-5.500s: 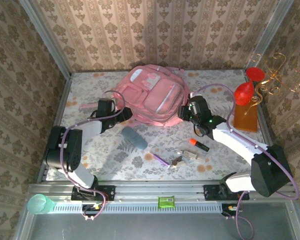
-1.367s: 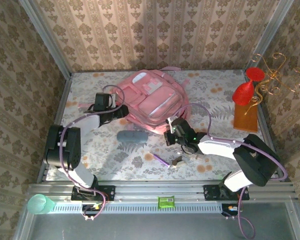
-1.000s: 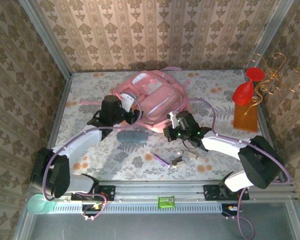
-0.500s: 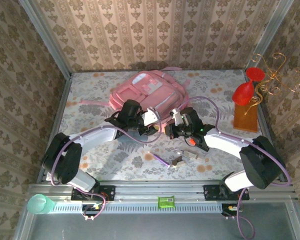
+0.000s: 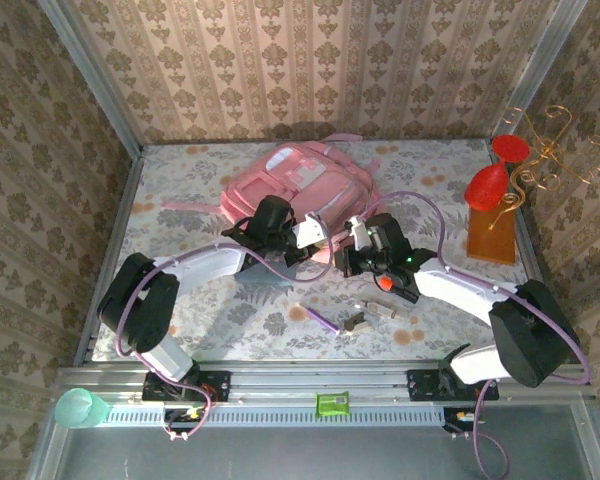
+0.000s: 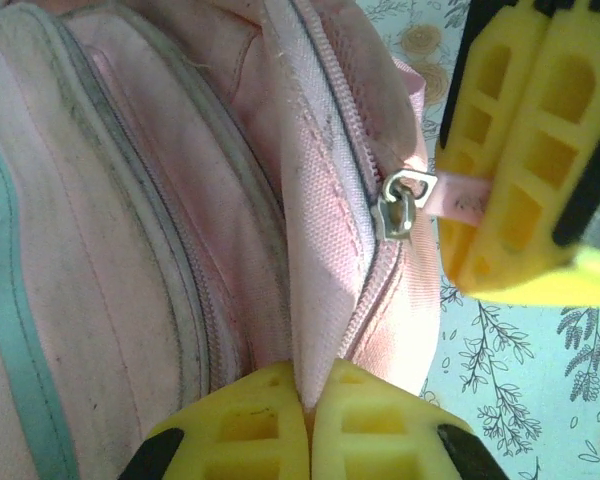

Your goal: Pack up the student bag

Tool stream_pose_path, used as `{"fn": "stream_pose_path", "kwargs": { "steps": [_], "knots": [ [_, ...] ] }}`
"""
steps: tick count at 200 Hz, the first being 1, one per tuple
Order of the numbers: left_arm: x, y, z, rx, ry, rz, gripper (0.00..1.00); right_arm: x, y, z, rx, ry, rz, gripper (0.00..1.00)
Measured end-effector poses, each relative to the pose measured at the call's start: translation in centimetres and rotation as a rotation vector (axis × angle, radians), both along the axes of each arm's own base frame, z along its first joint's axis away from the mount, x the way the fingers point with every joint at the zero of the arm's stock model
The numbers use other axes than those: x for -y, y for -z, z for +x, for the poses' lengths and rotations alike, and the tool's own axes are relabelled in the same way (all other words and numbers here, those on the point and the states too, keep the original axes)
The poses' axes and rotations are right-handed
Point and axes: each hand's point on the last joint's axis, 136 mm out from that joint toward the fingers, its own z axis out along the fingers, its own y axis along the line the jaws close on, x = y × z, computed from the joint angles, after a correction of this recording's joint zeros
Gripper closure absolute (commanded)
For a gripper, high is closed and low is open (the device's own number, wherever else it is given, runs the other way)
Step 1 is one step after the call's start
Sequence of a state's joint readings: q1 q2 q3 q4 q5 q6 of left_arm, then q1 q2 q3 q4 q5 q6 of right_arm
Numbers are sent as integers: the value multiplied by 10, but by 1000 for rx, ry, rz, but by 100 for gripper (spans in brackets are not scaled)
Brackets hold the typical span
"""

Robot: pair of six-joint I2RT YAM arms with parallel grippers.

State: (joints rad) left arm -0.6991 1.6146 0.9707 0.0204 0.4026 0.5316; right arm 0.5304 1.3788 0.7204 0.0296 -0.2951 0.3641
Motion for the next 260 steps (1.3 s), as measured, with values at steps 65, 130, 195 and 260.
{"fn": "stream_pose_path", "kwargs": {
  "steps": [65, 130, 195, 260],
  "knots": [
    [-24, -4, -4, 28, 9, -14, 100, 37, -1, 11, -2, 87, -165, 100],
    [-51, -14, 5, 92, -8, 9, 100, 48, -11, 27, -40, 132, -207, 100],
    [-65, -5, 2, 31, -54, 53, 50, 26, -15, 10, -54, 23, -76, 100],
    [-19, -45, -29, 66, 58, -35, 41, 11, -20, -3, -54, -43, -12, 100]
  ]
}}
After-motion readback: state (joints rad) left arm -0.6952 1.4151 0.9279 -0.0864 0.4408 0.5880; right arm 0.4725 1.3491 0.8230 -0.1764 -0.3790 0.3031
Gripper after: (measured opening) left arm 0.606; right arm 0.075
